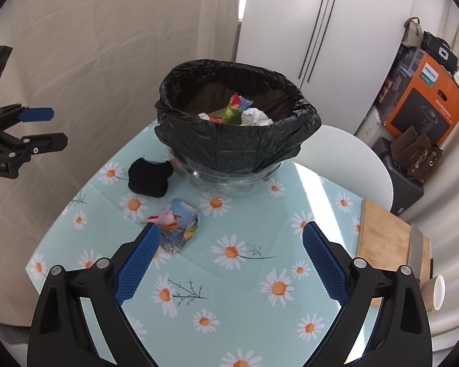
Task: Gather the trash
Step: 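Withdraw both tools from the bin toward the foil packet and black cloth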
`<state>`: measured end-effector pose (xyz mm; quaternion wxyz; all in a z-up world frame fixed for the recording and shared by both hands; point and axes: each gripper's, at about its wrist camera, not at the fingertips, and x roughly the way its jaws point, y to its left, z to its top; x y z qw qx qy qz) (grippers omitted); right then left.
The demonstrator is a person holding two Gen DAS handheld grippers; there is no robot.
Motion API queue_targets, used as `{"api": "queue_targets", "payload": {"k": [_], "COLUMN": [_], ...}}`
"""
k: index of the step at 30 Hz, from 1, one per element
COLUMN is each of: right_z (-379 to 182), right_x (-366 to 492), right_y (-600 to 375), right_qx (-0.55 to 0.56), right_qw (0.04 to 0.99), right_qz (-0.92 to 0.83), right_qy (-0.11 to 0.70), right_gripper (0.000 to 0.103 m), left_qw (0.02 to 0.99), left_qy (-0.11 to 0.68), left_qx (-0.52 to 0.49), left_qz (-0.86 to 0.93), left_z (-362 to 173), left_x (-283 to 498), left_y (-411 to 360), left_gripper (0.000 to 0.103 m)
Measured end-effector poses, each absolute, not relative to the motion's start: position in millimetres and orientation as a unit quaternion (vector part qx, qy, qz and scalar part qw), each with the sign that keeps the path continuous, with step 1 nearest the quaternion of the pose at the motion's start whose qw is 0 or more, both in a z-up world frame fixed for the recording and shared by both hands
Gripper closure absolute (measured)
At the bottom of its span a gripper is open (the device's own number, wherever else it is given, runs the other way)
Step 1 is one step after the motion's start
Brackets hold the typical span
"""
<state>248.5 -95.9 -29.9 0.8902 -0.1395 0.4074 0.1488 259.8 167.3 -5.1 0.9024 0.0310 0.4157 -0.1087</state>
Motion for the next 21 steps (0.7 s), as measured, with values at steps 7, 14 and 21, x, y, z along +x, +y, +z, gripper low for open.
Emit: {"api": "queue_targets", "payload": {"k": [7,14,21], "right_z": [-47.8,-77.9,-114.2], "right_x": [230.8,223.4,232.3], "right_y": [-99.5,-107.7,-116.3], "right_qx": [-0.144,-0.129,-0.097], "right_qw": [0.883,0.869,0.861], "right_qz": [0.175,0.187,0.183], "right_qy": [0.412,0.439,0.465], "right_gripper": [0.013,0.013,0.013], "left_qw": [0.903,0.901,0.897], "left_qy": [0.421,0.427,0.435], "left_qx": [0.014,0.000,0.004], "left_qz": [-0.086,-0.083,-0.075], "left_z": [-18.9,-38.4,-66.7], "left_x": [232.1,216.7,222.7], "left_y": [160.6,164.8,165.8], "left_gripper": [0.006,0.006,0.006]}}
